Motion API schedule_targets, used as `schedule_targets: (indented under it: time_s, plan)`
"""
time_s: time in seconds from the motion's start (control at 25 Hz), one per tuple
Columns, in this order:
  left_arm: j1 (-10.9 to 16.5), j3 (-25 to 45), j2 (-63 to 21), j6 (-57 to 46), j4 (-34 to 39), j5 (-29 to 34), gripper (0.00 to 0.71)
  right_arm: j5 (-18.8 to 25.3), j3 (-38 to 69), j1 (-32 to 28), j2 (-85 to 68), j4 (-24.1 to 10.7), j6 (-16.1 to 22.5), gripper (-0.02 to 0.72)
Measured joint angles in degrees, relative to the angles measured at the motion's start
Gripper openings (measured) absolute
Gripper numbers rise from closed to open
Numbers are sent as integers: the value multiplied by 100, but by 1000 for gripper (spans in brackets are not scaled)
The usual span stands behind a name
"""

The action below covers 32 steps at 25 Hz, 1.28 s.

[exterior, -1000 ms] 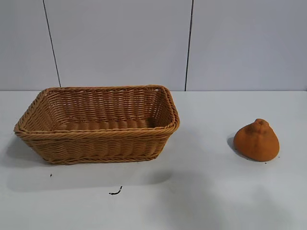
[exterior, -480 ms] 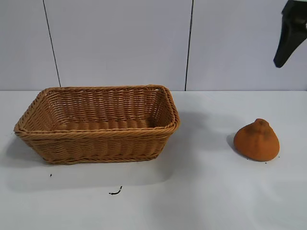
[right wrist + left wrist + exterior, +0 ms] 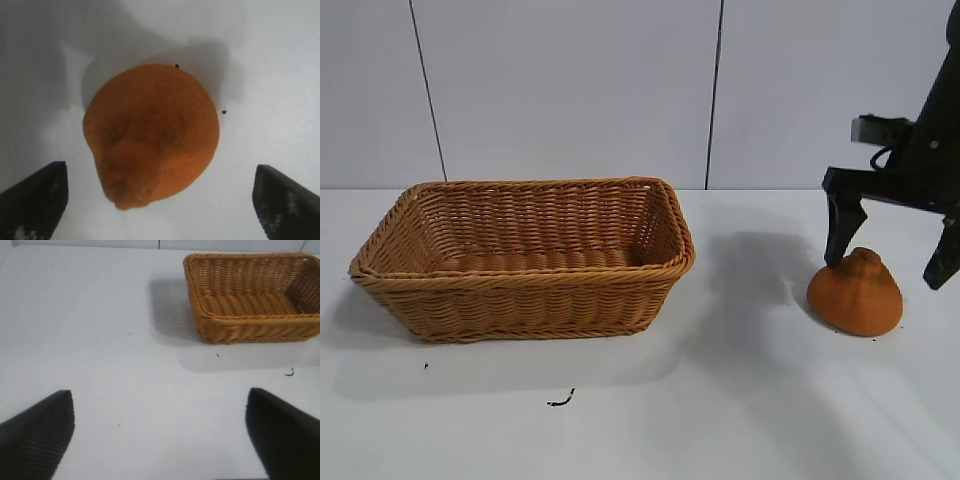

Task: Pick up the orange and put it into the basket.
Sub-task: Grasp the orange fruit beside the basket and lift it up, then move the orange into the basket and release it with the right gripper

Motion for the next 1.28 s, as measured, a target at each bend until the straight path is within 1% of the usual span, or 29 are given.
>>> schedule_targets:
  time_s: [0.04, 0.08, 0.12, 0.32, 0.36, 0.4, 0.48, 0.52, 0.76, 0.88, 1.0, 1.16, 1.28]
  plan:
    - [0, 0, 0, 0, 0, 0, 666, -74, 0, 0, 0, 5, 0, 650]
    - [0, 0, 0, 0, 0, 0, 666, -74, 0, 0, 0, 5, 0, 650]
    - [0, 0, 0, 0, 0, 0, 666, -103, 0, 0, 0, 5, 0, 619]
    - [0, 0, 0, 0, 0, -2, 666, -84, 0, 0, 0, 17, 41, 407]
    - [0, 0, 0, 0, 0, -2, 666, 7, 0, 0, 0, 17, 46, 288]
    - [0, 0, 0, 0, 0, -2, 666, 76, -6, 0, 0, 17, 46, 206]
    - [0, 0, 0, 0, 0, -2, 666, 222, -70, 0, 0, 20, 46, 53]
    - [0, 0, 0, 0, 0, -2, 666, 302, -136, 0, -5, 32, 40, 19]
    - [0, 0, 0, 0, 0, -2, 666, 1017, -1012, 90, -99, -10, 2, 19]
    - [0, 0, 0, 0, 0, -2, 666, 1348, -1859, 355, -230, -8, 2, 19]
    - [0, 0, 0, 0, 0, -2, 666, 1552, -2614, 753, -275, -8, 95, 19]
    - [0, 0, 0, 0, 0, -2, 666, 1555, -3286, 1366, -275, -3, 314, 19]
    - [0, 0, 0, 0, 0, -2, 666, 1343, -3509, 1889, -275, -15, 437, 19]
